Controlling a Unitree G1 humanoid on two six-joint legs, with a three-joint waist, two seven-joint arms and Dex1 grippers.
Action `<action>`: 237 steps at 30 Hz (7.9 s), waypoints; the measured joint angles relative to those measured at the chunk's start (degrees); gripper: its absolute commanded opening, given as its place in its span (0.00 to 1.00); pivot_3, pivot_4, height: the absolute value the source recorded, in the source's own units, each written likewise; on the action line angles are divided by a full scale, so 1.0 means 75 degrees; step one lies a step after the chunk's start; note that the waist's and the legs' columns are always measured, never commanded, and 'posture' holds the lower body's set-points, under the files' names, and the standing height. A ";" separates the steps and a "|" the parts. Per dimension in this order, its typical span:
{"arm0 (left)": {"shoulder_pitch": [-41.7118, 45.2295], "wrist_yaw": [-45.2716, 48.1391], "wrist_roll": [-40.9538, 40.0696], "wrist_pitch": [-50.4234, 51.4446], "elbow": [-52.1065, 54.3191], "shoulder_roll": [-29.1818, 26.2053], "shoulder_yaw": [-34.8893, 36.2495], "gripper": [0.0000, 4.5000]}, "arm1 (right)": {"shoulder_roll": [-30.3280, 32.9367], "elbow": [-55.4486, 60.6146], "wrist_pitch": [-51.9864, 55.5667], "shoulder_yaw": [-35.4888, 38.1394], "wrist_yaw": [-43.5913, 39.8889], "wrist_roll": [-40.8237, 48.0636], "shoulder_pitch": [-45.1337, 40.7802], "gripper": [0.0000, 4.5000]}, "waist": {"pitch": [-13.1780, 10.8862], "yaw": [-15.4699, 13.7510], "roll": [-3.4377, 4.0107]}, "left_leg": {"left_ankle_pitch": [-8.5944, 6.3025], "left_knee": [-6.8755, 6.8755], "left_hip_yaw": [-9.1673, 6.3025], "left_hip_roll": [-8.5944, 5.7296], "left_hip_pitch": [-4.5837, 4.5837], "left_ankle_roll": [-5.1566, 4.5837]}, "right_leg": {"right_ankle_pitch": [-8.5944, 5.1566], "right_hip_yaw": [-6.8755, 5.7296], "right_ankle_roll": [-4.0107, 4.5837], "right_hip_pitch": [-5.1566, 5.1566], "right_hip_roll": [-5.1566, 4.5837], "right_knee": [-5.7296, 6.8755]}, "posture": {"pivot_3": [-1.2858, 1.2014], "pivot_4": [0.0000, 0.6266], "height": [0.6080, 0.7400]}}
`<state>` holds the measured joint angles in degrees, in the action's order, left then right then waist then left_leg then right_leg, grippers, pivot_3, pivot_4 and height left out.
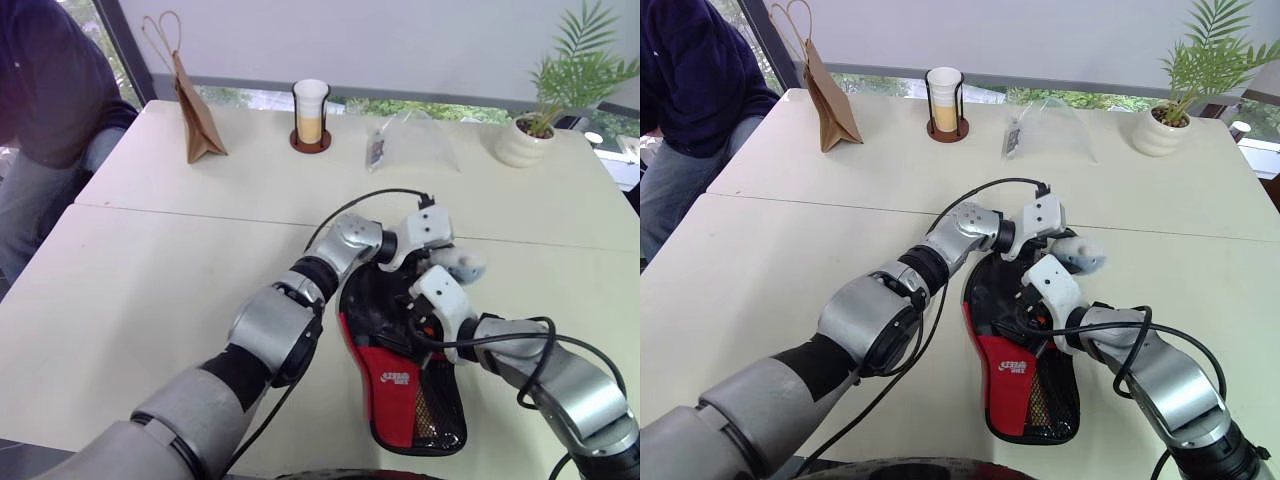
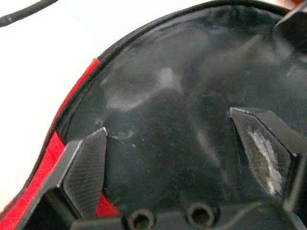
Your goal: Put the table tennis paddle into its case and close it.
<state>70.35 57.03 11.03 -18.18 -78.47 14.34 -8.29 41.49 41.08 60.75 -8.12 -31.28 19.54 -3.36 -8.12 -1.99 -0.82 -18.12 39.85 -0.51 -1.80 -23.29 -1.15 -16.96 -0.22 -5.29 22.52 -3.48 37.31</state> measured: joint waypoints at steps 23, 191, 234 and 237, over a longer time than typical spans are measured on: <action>-0.2116 0.3643 -0.1721 0.0230 0.3673 -0.2387 0.0246 0.86 | 0.1148 -0.0753 0.1103 0.3062 -0.1002 0.1763 -0.2080 1.00 | -0.0016 -0.0044 0.0031 | 0.0024 0.0005 0.0003 0.0001 -0.0035 0.0049 | 0.0001 0.0016 0.0003 0.0031 -0.0032 0.0005 | 0.52 0.24 1.00; -0.3872 0.0614 -0.1112 0.0182 0.4643 -0.1826 -0.2403 0.87 | 0.3580 0.1786 -0.4971 0.2688 -0.6862 -0.3203 0.4318 0.00 | 0.0067 -0.0090 0.0048 | 0.0006 -0.0101 -0.0018 0.0035 0.0124 0.0029 | 0.0006 -0.0002 0.0015 -0.0157 -0.0022 -0.0158 | 0.52 0.24 1.00; -0.4108 0.0976 -0.2151 0.2321 0.6078 -0.2691 -0.1226 0.87 | 0.4199 -0.1881 -0.5692 0.0907 -0.6172 -0.2923 -0.0027 0.64 | -0.0018 0.0033 0.0134 | 0.0014 -0.0103 -0.0017 0.0035 0.0080 0.0042 | 0.0012 -0.0005 0.0005 -0.0101 -0.0024 -0.0141 | 0.52 0.24 1.00; -0.4100 0.1089 -0.2622 0.3085 0.6811 -0.3098 -0.0804 0.87 | 0.4403 -0.2435 -0.5867 0.1398 -0.6251 -0.2699 -0.0227 0.64 | -0.0033 0.0033 0.0141 | 0.0027 -0.0095 -0.0016 0.0034 0.0063 0.0065 | 0.0013 -0.0004 0.0004 -0.0086 -0.0024 -0.0135 | 0.52 0.24 1.00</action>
<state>39.60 65.19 -8.63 4.95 -27.39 -8.89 -14.32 74.51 22.81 16.75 2.36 -78.16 -0.70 -5.06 -8.37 -1.74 0.23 -17.91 39.14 -0.63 -1.55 -22.82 -0.67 -16.86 -0.25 -5.26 21.87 -3.66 36.30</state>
